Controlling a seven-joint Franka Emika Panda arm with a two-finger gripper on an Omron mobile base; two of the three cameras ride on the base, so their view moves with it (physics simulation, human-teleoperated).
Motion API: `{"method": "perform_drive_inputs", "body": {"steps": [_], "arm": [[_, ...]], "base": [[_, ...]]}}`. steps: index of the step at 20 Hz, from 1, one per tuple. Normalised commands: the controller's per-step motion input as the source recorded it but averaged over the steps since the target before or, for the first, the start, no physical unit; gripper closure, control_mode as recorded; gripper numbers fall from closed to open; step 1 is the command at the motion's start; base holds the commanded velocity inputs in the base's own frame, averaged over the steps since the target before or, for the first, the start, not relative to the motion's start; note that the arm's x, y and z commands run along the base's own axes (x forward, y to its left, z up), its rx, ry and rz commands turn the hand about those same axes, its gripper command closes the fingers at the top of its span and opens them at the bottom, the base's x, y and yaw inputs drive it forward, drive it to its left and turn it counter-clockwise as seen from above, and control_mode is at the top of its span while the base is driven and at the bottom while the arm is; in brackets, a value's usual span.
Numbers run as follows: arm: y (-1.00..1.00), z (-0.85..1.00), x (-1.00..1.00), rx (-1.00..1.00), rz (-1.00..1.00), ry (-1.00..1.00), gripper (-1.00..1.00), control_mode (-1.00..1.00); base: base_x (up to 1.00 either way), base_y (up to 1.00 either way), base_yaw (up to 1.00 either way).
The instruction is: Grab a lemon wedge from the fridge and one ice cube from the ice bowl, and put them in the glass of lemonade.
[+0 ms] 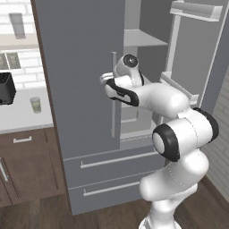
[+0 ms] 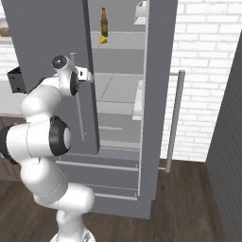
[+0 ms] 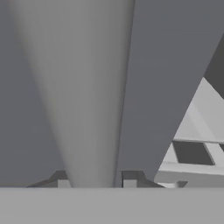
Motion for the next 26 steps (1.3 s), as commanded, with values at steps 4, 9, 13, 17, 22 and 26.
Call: {"method": "perform_drive_inputs", "body": {"steps": [4,9,13,17,22,26], "arm": [[0.13,0.02,0.0,-0.01,0.0,0.05,1.0,-1.0],[0.24,0.06,-0.04,0.0,0.0,0.01,1.0,-1.0],[0.31,0.18,-0.39,0.0,0.0,0.0,1.0,-1.0],[0.39,0.18,-0.58,0.0,0.0,-0.05,1.0,-1.0],[0.46,0.34,-0.65,0.0,0.0,-0.1,1.0,-1.0],[0.4,0.38,-0.85,0.0,0.01,-0.08,1.0,-1.0]], "base": [[0.0,0.0,0.0],[0.0,0.0,0.0],[0.0,0.0,0.0],[0.0,0.0,0.0],[0.0,0.0,0.0],[0.0,0.0,0.0]]}}
